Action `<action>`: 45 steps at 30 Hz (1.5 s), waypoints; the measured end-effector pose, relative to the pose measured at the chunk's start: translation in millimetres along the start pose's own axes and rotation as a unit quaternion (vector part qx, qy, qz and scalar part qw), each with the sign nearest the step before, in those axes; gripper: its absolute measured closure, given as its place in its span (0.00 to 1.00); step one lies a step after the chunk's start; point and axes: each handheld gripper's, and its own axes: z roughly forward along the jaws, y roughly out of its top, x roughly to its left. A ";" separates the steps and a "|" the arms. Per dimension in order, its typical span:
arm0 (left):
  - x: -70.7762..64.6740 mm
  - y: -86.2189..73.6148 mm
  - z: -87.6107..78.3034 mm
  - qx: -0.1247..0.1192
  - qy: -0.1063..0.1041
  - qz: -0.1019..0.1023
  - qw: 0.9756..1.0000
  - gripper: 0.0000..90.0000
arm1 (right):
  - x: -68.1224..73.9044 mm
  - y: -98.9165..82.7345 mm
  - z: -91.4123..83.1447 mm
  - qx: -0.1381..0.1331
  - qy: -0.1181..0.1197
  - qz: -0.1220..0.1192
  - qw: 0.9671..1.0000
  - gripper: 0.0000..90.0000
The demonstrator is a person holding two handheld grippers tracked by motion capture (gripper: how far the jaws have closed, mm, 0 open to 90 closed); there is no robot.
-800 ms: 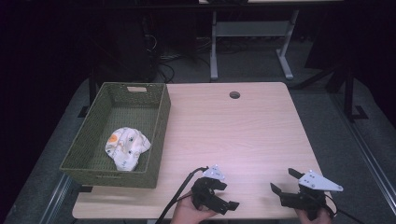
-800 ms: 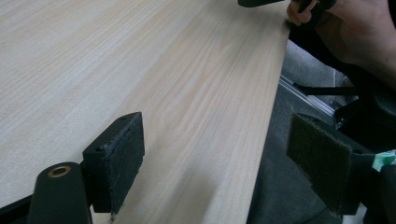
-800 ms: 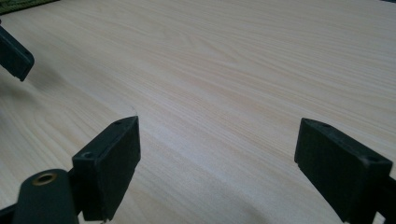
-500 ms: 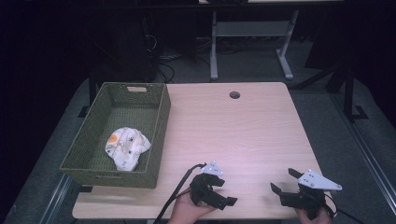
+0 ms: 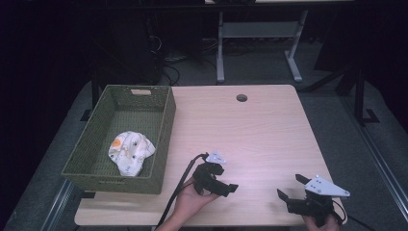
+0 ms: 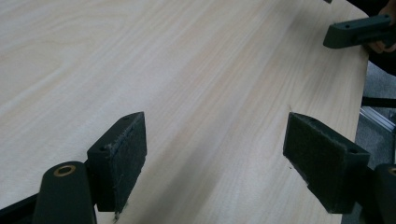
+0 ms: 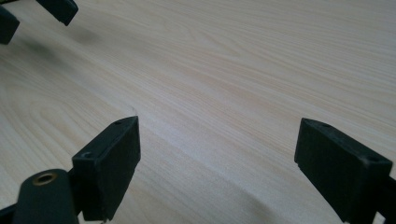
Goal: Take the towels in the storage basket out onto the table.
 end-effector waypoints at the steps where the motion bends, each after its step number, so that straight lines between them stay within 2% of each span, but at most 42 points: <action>1: 1.8 1.3 -1.2 0.001 0.003 -0.001 1.000 0.23 | -0.4 0.0 -0.6 0.000 0.001 0.001 1.000 0.15; 3: 6.8 4.1 -4.6 0.002 0.012 -0.009 1.000 0.22 | -1.2 -0.3 -1.1 -0.002 0.000 0.002 1.000 0.15; 7: 16.4 9.2 -13.6 -0.003 0.014 -0.023 1.000 0.22 | -0.2 -0.1 -0.5 -0.001 0.001 0.000 1.000 0.15; 10: 23.4 14.4 -24.2 -0.014 -0.011 -0.045 0.999 0.21 | 0.7 0.2 -0.3 0.000 0.001 -0.001 1.000 0.15; 12: 26.8 17.5 -32.9 -0.031 -0.026 -0.061 0.997 0.21 | 0.9 0.2 -0.3 0.001 0.001 -0.001 1.000 0.15; 17: 31.7 26.0 -54.1 -0.056 -0.048 -0.070 0.995 0.20 | 0.1 -0.2 0.0 0.001 0.001 0.000 1.000 0.15; 20: 36.4 30.5 -64.3 -0.060 -0.072 -0.079 0.992 0.19 | 0.1 -0.2 0.6 0.003 0.001 0.000 1.000 0.16; 26: 43.2 35.2 -80.7 -0.064 -0.088 -0.084 0.990 0.18 | 0.5 0.1 0.5 0.002 0.000 -0.001 1.000 0.15; 27: 44.3 35.6 -83.3 -0.065 -0.096 -0.090 0.989 0.18 | 0.4 0.1 0.6 0.002 0.001 -0.001 1.000 0.16; 34: 54.5 37.9 -106.2 -0.080 -0.115 -0.095 0.986 0.18 | 1.2 -0.1 2.1 0.006 0.000 -0.001 1.000 0.16; 36: 56.7 38.1 -112.9 -0.084 -0.111 -0.090 0.986 0.18 | 0.9 -0.2 2.6 0.007 0.001 -0.003 1.000 0.15; 38: 59.0 37.4 -119.7 -0.089 -0.118 -0.095 0.984 0.18 | 1.0 -0.2 3.0 0.008 0.001 -0.003 1.000 0.15; 40: 60.4 37.1 -126.1 -0.092 -0.115 -0.092 0.985 0.18 | 1.3 -0.3 3.2 0.008 0.001 -0.003 1.000 0.15; 43: 62.7 36.5 -134.1 -0.098 -0.122 -0.095 0.983 0.18 | 1.8 -0.3 3.6 0.010 0.001 -0.003 1.000 0.15; 45: 66.4 36.3 -138.5 -0.092 -0.126 -0.094 0.983 0.18 | 1.7 -0.3 4.3 0.010 0.001 -0.004 1.000 0.15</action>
